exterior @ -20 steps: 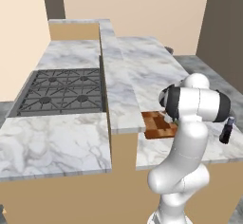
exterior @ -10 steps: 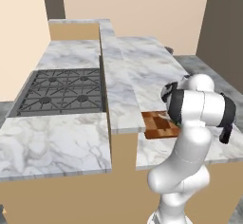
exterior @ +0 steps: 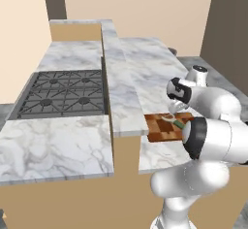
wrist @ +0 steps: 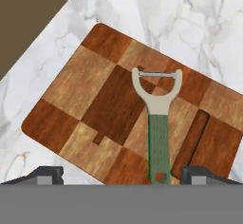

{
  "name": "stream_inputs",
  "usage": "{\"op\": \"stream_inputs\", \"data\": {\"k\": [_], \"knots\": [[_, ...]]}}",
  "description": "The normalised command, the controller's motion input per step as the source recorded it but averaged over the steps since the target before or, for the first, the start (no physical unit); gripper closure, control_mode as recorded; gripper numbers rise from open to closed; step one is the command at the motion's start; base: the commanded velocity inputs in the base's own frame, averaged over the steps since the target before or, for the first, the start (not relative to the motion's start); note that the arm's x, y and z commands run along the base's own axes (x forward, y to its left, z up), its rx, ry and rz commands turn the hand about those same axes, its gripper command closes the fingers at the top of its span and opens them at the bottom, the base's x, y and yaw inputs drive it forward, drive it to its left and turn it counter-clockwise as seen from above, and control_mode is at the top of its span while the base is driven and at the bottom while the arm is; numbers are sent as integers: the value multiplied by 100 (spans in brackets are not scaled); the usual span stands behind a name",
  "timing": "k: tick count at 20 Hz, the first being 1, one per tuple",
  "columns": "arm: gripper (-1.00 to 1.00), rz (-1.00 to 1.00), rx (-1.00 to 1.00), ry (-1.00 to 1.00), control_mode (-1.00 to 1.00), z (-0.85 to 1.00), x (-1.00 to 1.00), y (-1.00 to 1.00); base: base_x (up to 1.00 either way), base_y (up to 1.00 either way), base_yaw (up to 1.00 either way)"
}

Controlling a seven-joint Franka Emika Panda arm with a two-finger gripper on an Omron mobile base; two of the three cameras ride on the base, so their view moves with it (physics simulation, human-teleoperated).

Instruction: Open the drawer on the right and place the cutting tools on the cutting board.

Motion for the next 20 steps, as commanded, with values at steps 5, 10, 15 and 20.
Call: {"op": "stream_inputs", "data": {"k": [5, 10, 15, 20], "knots": [[-100, 0, -2, -17, -100, 80, -80, 35, 0, 0, 0], [-100, 0, -1, -11, -100, 22, -36, 3, 0, 0, 0], [-100, 0, 0, 0, -100, 0, -23, 0, 0, 0, 0], [-100, 0, 0, 0, 100, 0, -20, 0, -80, 6, 0]]}}
